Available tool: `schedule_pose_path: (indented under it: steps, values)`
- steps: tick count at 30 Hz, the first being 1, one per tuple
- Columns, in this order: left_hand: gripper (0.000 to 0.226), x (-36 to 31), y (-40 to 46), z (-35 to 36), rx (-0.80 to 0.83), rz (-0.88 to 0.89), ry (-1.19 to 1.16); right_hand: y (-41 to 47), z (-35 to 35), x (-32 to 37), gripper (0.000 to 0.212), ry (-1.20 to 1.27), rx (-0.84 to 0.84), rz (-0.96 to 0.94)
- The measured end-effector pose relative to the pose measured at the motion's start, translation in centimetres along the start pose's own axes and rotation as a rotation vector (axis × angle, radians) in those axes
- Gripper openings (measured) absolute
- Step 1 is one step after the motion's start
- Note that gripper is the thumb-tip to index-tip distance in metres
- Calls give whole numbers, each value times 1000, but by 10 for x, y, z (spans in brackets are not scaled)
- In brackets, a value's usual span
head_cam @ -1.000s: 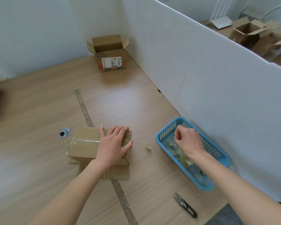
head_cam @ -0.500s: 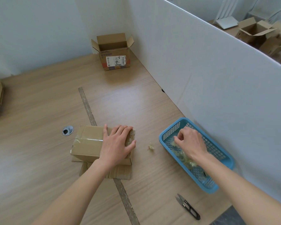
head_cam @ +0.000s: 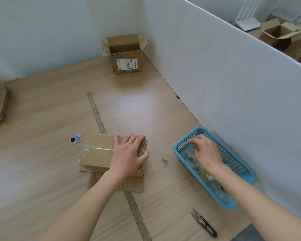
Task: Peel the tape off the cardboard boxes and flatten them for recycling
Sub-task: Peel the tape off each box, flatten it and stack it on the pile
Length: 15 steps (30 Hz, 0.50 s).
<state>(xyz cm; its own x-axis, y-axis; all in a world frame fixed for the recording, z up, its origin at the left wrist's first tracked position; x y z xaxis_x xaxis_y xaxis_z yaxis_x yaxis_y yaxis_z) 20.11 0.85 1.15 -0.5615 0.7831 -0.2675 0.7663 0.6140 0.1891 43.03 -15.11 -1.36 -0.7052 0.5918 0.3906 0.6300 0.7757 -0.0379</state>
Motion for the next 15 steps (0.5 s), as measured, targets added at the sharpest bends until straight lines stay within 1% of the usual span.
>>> schedule_pose_path:
  steps: [3, 6, 7, 9, 12, 15]
  values:
    - [72, 2, 1, 1, 47, -3, -27, 1, 0, 14, 28, 69, 10, -62]
    - [111, 7, 5, 6, 209, 28, -65, -2, 10, 52, 22, 190, 120, -223]
    - [124, 10, 4, 8, 275, 68, -38, -5, 14, 66, 24, 247, 152, -270]
    - [140, 19, 0, 8, 375, 156, 23, -10, 20, 93, 32, 368, 178, -330]
    - [149, 30, -8, 6, 426, 244, 76, -16, 32, 119, 46, 522, 188, -325]
    - [139, 30, -11, 3, 371, 247, 39, -24, 47, 132, 54, 641, 228, -289]
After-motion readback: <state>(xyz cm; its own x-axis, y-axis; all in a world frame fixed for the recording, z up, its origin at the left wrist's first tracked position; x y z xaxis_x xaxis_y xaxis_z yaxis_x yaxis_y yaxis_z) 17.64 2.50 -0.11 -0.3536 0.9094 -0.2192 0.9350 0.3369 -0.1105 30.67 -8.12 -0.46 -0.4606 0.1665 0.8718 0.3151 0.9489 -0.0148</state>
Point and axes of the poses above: each hand's wrist, its own y-axis towards the middle knuckle, its own z-axis out of the palm, x = y × z, the point moved 7 cm from there along y, towards the middle knuckle, and after that the axes turned 1 degree about -y, right-handed, at the moved point
